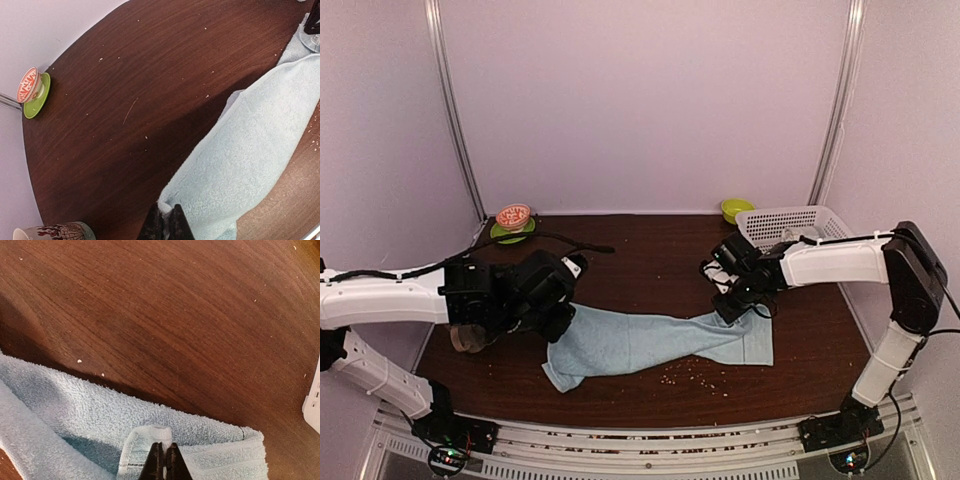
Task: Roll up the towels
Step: Pick up the towel from the center of the board, then flatten out the towel at the center of the board.
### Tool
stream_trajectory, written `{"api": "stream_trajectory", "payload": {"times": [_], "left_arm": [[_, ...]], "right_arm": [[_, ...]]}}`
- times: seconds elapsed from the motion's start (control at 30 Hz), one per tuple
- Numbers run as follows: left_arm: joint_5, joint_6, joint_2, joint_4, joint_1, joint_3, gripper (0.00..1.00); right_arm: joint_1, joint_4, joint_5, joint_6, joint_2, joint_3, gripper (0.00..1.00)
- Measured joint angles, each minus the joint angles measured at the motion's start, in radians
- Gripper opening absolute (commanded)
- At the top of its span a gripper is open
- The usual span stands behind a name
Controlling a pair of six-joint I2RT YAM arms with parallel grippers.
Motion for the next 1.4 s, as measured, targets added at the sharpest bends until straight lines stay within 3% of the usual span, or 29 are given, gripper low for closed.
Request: {"api": "stream_trajectory", "payload": {"times": [0.13,0.4,0.67,0.87,1.17,1.4], "left_arm": [[-0.003,0.0,-0.001,0.0,0.0,-0.002,0.0],[-0.042,-0.006,-0.08,-0.016,0.0,0.004,0.0],[-0.087,-0.013,-0.324,-0.018,0.0,0.036,0.0],[-0.045,0.025,-0.527,-0.008,0.0,0.036,0.0],[0.224,0.091,-0.692,-0.005,0.0,0.074,0.0],[0.231,0.135,-0.52,0.057,0.05,0.061,0.0]], "right_arm": [[0.0,0.005,0.013,0.035,-0.077,-0.024,0.0],[-0.032,0.099,0.008,0.16,-0.5,-0.098,0.0],[-0.035,0.124,-0.077,0.226,-0.813,-0.142,0.0],[-0.035,0.106,-0.194,0.246,-1.025,-0.168,0.0],[-0.035,0.073,-0.438,0.29,-1.218,-0.148,0.0],[-0.06,0.096,-0.335,0.336,-1.13,-0.179,0.0]]}}
